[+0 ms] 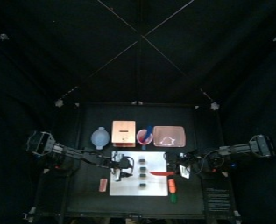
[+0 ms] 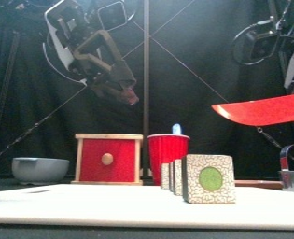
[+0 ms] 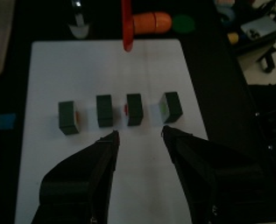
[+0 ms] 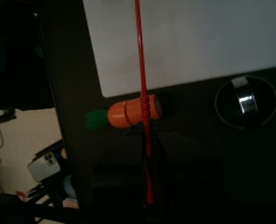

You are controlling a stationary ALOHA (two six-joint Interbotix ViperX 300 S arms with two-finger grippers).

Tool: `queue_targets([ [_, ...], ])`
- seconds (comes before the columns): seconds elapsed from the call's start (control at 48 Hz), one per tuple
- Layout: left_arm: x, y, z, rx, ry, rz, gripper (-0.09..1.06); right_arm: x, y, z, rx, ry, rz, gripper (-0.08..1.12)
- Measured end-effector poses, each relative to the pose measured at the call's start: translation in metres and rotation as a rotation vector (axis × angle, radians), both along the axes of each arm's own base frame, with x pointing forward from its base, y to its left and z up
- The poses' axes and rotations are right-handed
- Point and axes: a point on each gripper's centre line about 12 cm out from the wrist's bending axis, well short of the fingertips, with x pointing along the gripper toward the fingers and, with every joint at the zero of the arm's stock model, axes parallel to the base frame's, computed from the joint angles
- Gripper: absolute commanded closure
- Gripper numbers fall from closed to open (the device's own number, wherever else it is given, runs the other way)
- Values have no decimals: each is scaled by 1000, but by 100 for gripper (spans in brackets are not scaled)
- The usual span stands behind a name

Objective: Place sushi on board then cut the sushi with the knife then place the pieces on the plate
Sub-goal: Place the 4 sushi pieces on the plate

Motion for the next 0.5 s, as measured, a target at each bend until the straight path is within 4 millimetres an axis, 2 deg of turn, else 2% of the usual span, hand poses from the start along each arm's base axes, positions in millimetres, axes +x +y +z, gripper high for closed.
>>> queue_targets([
  [0.208,-6,16,4,-1,-135,52,15,-9,-8,-13,-3,65,-28,55],
  [0.5,-5,32,5,21,-154,83,15,-17,-15,-22,-11,114,-50,33],
])
